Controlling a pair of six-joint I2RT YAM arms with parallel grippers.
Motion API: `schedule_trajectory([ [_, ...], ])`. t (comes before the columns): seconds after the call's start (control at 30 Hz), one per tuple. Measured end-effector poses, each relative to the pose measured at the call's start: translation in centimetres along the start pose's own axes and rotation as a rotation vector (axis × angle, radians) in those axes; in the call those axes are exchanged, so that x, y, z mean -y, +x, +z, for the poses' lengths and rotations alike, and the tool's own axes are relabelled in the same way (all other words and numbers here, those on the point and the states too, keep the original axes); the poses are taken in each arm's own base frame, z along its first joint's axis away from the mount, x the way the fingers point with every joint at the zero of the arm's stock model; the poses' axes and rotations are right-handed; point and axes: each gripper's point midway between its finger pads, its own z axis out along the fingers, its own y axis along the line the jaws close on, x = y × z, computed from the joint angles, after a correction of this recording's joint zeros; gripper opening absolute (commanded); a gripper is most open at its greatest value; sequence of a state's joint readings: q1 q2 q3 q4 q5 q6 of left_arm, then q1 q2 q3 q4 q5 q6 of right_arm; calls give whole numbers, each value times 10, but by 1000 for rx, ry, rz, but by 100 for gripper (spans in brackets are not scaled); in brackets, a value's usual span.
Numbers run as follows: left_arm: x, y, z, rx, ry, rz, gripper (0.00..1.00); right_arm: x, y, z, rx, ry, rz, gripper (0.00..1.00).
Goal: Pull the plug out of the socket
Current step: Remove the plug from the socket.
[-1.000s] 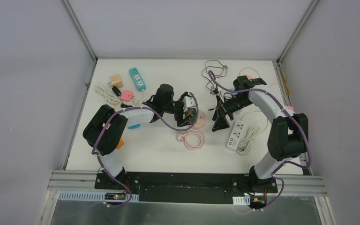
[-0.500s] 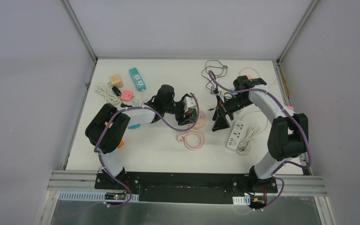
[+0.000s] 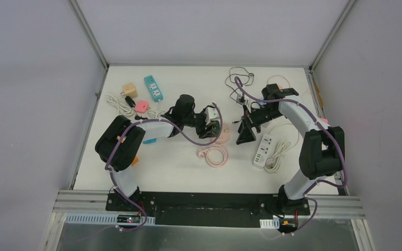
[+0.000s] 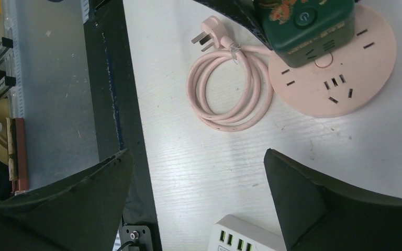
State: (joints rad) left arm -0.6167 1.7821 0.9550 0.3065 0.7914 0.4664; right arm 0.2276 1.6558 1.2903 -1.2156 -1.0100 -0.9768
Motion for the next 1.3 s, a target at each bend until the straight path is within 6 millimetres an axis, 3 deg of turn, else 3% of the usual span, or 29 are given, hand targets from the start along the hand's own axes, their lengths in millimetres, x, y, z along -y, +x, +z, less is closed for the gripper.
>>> schedule_trajectory([
  [0.17, 4, 0, 2, 5, 5, -10, 0, 25, 4, 11, 62, 73, 90, 100],
  [0.3, 12, -3, 4, 20, 12, -53, 0, 50, 8, 22, 139, 153, 41, 100],
  [0.57, 23, -4, 4, 56, -11, -145, 0, 83, -22, 21, 232, 234, -91, 100],
  [0.77, 36, -6, 5, 55, -17, -132, 0, 99, -14, 36, 211, 213, -58, 100],
  [0.8, 38, -6, 6, 54, -16, -130, 0, 99, -12, 40, 204, 205, -52, 32],
  [0.83, 38, -6, 7, 52, -21, -127, 0, 98, -11, 44, 196, 195, -48, 12],
  [0.93, 39, -6, 9, 48, -27, -123, 0, 97, -7, 54, 167, 197, 150, 7],
  [0.97, 39, -6, 9, 47, -30, -123, 0, 97, -6, 56, 156, 197, 213, 14],
  [1.03, 39, -6, 9, 46, -33, -122, 0, 99, -4, 58, 138, 201, 301, 39],
  [1.07, 39, -7, 9, 46, -34, -121, 0, 99, -3, 58, 130, 204, 328, 46],
  [1.13, 39, -7, 9, 45, -37, -120, 0, 100, -2, 55, 121, 214, 371, 50],
  [1.2, 39, -7, 9, 43, -38, -121, 0, 100, -2, 53, 121, 221, 383, 47],
  [1.3, 39, -6, 9, 42, -38, -120, 0, 100, 0, 48, 119, 230, 395, 20],
])
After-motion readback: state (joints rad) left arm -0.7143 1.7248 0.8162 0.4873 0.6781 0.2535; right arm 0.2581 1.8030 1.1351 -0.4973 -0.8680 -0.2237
